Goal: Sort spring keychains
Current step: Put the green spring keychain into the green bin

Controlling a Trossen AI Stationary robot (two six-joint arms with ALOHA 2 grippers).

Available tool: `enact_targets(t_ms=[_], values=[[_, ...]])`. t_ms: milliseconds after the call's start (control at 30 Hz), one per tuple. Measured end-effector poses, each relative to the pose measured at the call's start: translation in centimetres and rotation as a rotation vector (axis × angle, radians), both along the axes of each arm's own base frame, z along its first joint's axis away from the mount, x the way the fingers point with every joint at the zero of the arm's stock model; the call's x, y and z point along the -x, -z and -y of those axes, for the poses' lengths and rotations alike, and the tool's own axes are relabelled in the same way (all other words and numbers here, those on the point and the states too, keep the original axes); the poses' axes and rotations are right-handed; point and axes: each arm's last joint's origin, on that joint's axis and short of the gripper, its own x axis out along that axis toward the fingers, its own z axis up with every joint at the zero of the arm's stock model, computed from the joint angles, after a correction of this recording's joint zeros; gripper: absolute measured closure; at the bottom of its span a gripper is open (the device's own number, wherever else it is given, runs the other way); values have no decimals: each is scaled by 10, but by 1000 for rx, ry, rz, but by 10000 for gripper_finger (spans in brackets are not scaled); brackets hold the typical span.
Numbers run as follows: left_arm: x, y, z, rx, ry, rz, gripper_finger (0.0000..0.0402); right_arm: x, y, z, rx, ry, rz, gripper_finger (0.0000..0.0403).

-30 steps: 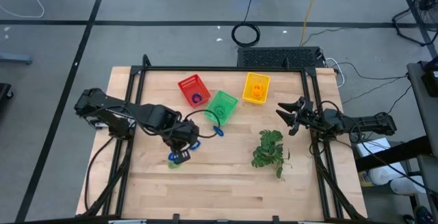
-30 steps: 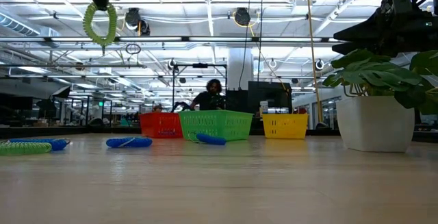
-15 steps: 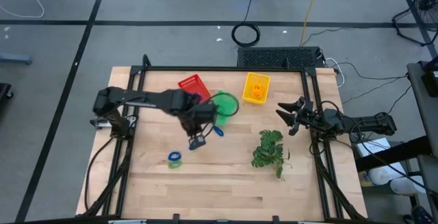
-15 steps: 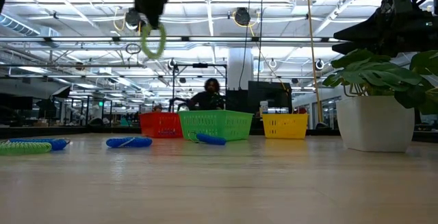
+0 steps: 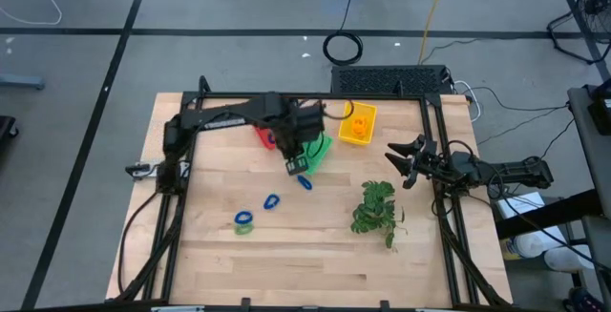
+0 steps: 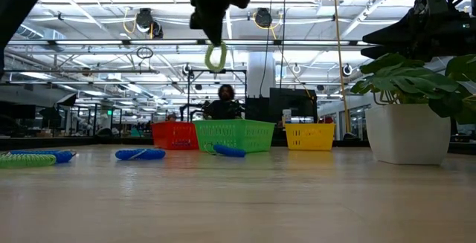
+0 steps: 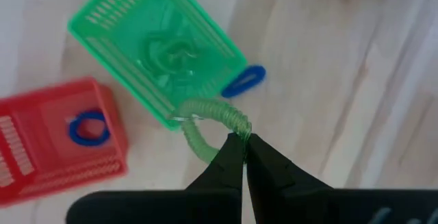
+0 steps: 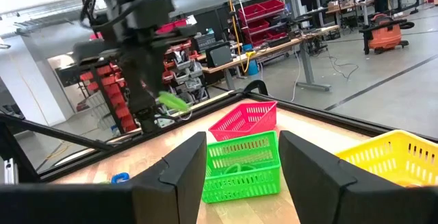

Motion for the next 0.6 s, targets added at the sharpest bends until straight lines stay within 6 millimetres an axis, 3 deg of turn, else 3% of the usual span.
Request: enact_targets(t_ms=[300, 600], values=[[-3, 0, -44, -20, -46, 34, 398, 0, 0, 0, 0, 0, 0, 232], [-14, 20, -61, -6, -57, 38, 398, 0, 0, 0, 0, 0, 0, 232]])
